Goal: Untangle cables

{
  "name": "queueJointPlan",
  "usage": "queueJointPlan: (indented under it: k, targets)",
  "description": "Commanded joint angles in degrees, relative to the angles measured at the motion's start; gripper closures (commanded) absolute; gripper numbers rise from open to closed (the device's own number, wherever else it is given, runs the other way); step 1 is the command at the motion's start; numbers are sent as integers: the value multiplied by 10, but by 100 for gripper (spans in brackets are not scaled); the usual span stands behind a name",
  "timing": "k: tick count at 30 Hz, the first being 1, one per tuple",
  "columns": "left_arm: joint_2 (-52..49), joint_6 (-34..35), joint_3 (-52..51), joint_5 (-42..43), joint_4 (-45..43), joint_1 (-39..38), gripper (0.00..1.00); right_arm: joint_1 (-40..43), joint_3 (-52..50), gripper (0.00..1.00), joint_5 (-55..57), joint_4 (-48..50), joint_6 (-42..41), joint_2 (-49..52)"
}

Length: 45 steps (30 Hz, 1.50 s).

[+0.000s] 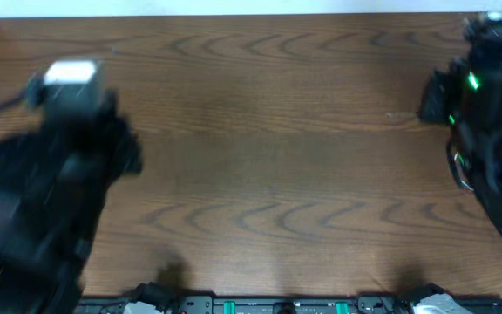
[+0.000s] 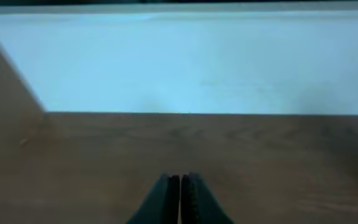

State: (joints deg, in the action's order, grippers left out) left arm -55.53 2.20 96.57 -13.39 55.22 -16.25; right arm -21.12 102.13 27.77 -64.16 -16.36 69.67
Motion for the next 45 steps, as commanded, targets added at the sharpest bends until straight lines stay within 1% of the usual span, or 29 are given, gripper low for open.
queueJointPlan:
  k: [1, 3, 6, 8, 10, 12, 16, 17, 18, 19, 20, 21, 23, 24, 25, 26, 27, 28, 30, 35, 45]
  targets:
    - [68, 55, -13, -77, 15, 1, 92, -35, -17, 98, 54, -23, -21, -79]
    - [107, 63, -31, -93, 8, 1, 92, -59, -39, 98, 75, -28, -21, -131]
    - [180, 65, -79, -109, -3, 1, 91, -93, -103, 98, 104, -29, -21, -231]
    - [221, 65, -118, -123, -5, 1, 89, -102, -146, 98, 105, -31, -21, -285]
    - [265, 65, -162, -144, -5, 1, 87, -102, -200, 98, 122, -49, -49, -347]
    - [331, 76, -221, -143, -26, 1, 83, -99, -260, 98, 161, -76, -108, -415]
    - [431, 80, -293, -143, -64, 1, 71, -84, -349, 98, 188, -60, -166, -490]
    - [445, 80, -302, -143, -67, 1, 66, -82, -363, 98, 190, -50, -177, -499]
    - [464, 82, -315, -143, -70, 1, 53, -80, -390, 98, 190, -25, -193, -512]
    - [482, 90, -326, -144, -69, 1, 30, -80, -404, 98, 199, -13, -209, -516]
    - [497, 96, -336, -143, -69, 1, 15, -80, -429, 98, 208, 11, -232, -519]
    - [508, 96, -342, -143, -68, 1, 9, -80, -442, 98, 213, 25, -232, -518]
    - [526, 97, -354, -143, -64, 1, 7, -80, -473, 86, 227, 65, -233, -517]
    - [530, 103, -357, -143, -63, 1, 7, -80, -486, 67, 227, 87, -233, -517]
    - [532, 109, -360, -143, -62, 1, 7, -80, -504, 42, 226, 119, -233, -517]
    - [531, 111, -361, -143, -60, 1, 7, -80, -519, 12, 227, 151, -233, -517]
    - [531, 111, -362, -143, -57, 1, 7, -80, -528, 1, 227, 167, -232, -517]
    - [531, 111, -363, -143, -54, 1, 7, -80, -541, 1, 227, 190, -232, -517]
    - [531, 110, -362, -143, -45, 1, 6, -80, -547, 1, 227, 207, -232, -517]
    - [531, 110, -363, -143, -45, 1, 6, -80, -547, 1, 225, 209, -232, -517]
    - [531, 110, -363, -143, -41, 1, 6, -80, -548, 1, 212, 155, -232, -517]
